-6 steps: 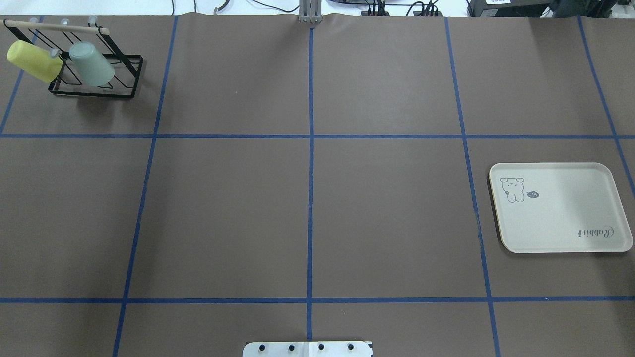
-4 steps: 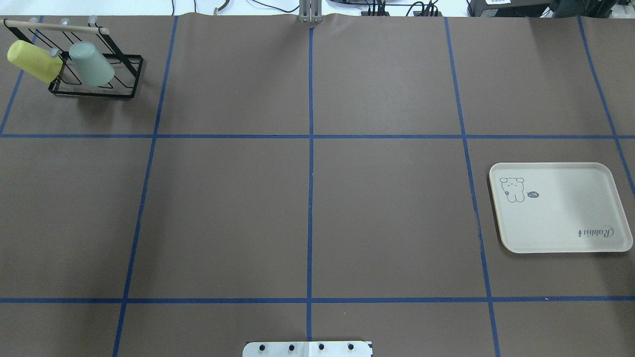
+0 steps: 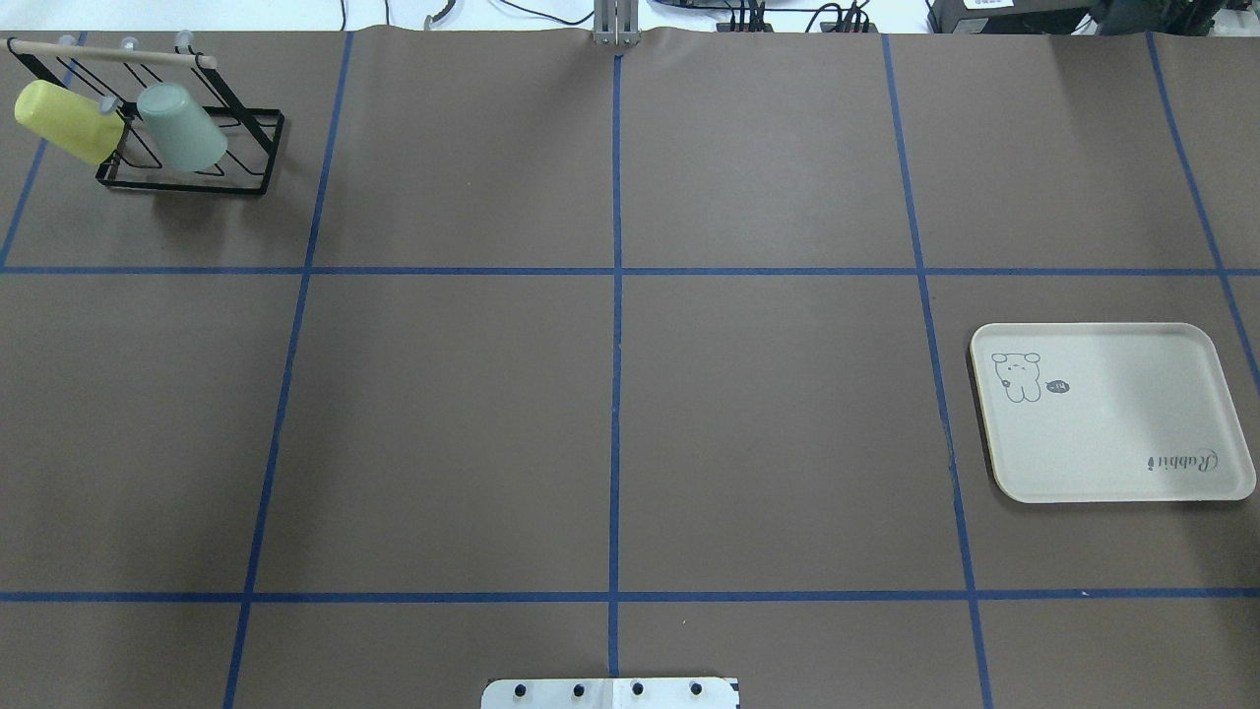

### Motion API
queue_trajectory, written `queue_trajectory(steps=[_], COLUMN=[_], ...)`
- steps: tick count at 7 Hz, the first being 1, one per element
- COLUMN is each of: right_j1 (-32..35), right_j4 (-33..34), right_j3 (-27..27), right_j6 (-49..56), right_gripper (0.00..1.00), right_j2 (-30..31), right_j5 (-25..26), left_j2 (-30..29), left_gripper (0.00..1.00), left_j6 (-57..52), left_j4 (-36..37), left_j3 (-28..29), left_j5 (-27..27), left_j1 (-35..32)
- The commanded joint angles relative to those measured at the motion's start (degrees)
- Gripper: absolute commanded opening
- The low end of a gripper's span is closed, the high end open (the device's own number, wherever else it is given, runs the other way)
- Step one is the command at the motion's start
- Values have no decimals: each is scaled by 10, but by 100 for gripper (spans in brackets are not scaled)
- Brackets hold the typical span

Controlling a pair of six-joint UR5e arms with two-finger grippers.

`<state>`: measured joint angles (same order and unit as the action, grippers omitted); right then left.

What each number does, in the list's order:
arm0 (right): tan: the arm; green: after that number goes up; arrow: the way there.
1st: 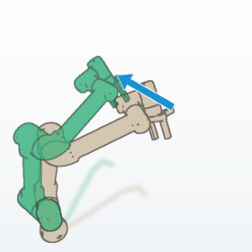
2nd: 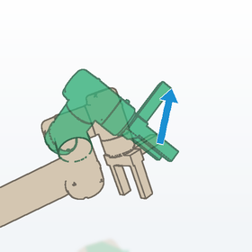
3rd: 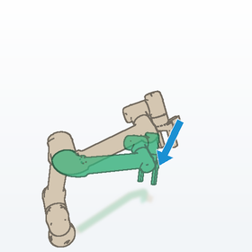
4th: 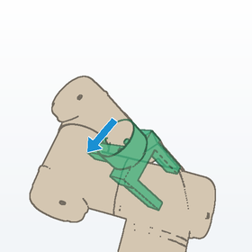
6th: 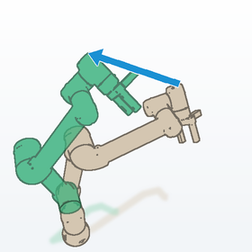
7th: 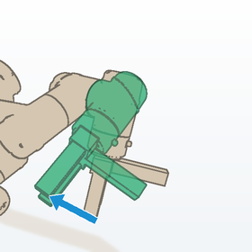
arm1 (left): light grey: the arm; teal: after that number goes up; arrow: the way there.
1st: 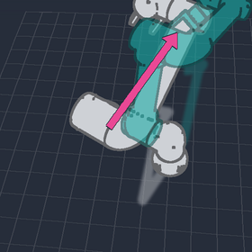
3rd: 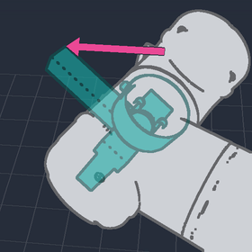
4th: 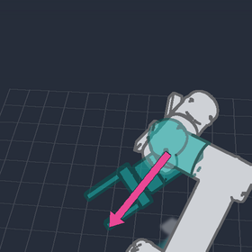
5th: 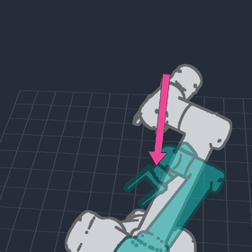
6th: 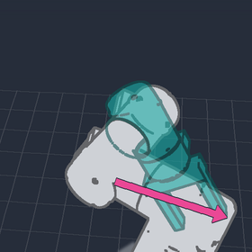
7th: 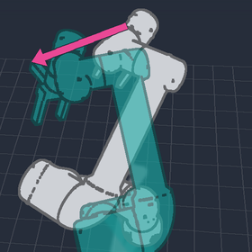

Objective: Left arm grabs green cup and hands to right arm on tray

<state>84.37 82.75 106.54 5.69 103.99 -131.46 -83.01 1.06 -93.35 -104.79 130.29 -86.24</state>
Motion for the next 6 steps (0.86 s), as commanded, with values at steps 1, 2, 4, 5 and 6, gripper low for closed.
queue_trajectory(steps=[1,2,4,5,6], right_j1=[0,0,0,-2,-2], right_j4=[-103,-108,-111,-111,-112], right_j3=[-32,-23,-22,-23,-24], right_j6=[-7,-8,-60,-73,-76], right_gripper=[100,100,100,100,100], right_j2=[-5,-19,-73,-91,-100], right_j5=[-6,-9,-9,-15,-34], left_j2=[-49,-73,-123,-125,-137], left_gripper=[100,100,100,100,100], left_j6=[68,86,93,93,98], left_j4=[-9,-57,-96,-129,-209], left_j3=[-7,4,33,49,80], left_j5=[-36,-43,-50,-50,-51], left_j1=[-2,-1,1,4,9])
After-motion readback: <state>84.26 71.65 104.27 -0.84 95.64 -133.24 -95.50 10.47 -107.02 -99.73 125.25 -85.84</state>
